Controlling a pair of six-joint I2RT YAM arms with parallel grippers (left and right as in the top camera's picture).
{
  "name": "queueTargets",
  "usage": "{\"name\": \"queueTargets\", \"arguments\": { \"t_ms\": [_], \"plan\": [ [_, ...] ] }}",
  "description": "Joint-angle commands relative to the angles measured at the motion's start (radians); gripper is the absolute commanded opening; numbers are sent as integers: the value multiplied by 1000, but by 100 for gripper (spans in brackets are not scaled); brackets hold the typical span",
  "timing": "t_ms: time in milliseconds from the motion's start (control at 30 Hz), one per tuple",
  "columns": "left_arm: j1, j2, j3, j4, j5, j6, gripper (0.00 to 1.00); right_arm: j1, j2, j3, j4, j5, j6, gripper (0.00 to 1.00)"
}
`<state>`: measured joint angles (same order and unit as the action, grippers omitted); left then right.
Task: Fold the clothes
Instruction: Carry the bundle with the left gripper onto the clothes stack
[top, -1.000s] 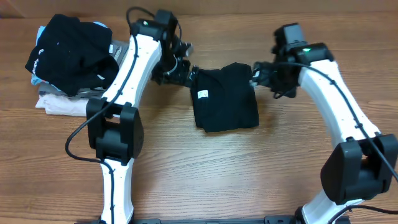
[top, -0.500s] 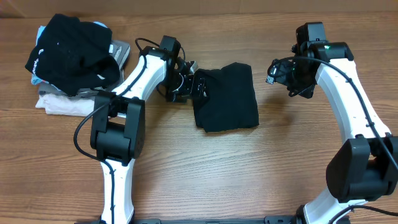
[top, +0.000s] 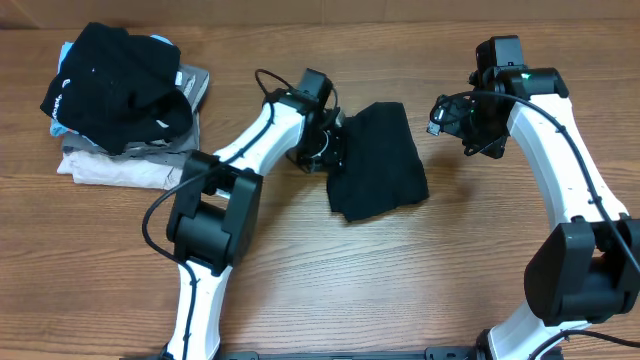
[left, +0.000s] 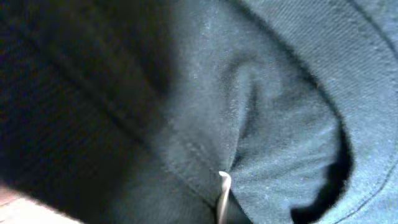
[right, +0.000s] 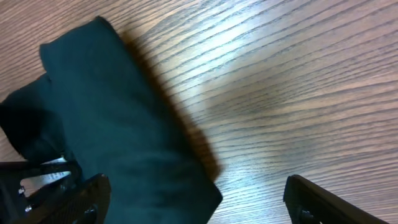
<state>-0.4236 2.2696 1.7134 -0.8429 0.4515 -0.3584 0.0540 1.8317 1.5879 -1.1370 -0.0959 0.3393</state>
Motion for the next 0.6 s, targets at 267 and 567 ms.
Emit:
{"name": "queueTargets", "arguments": {
  "t_ms": [267, 567],
  "plan": [
    [72, -98, 57, -16, -32, 21, 4, -4, -16, 17, 5, 44, -6, 96],
    [124, -299, 97, 30, -36, 21, 4, -4, -16, 17, 5, 51, -6, 96]
  ]
}}
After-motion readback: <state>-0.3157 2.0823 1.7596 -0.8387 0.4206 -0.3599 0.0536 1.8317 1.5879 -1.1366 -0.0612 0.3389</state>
